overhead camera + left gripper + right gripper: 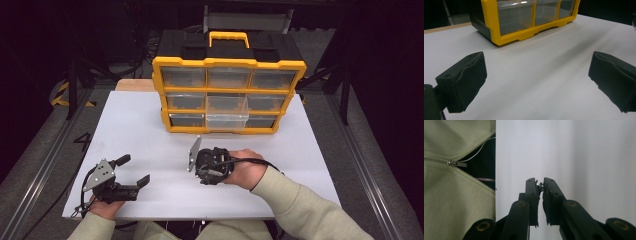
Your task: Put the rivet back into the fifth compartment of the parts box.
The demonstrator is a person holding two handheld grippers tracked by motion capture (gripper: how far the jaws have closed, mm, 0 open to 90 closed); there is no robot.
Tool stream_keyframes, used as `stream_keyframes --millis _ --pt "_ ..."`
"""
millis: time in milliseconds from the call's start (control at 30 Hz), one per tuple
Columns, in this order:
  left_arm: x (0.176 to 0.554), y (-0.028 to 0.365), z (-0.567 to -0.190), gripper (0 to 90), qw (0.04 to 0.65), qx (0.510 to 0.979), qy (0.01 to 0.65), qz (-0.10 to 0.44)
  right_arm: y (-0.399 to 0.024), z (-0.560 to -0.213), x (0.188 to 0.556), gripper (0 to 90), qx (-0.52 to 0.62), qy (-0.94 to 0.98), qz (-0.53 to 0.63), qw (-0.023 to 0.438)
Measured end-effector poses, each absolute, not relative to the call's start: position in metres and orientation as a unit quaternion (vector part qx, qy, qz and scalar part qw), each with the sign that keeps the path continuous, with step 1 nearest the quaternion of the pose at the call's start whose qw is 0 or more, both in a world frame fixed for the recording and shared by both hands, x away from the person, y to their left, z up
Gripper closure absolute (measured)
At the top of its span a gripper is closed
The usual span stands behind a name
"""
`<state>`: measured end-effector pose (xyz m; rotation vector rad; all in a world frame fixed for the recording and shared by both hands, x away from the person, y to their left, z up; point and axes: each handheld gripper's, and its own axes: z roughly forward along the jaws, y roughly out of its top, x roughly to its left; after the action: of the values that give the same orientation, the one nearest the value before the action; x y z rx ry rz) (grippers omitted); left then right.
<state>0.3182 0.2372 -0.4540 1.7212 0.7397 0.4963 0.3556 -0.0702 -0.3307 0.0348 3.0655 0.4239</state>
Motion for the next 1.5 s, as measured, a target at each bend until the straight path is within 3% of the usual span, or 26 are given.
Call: stream_keyframes --millis 600,1500 --pt "0.318 0.238 -0.453 2.7 0.567 0.73 0.316 0.212 -0.085 -0.262 0.379 82.4 0.043 0.985 0.155 0.062" --pt "0.318 0.239 -0.454 2.7 0.566 0.731 0.317 0.211 -0.106 -0.202 0.437 82.4 0.109 0.973 0.171 0.114"
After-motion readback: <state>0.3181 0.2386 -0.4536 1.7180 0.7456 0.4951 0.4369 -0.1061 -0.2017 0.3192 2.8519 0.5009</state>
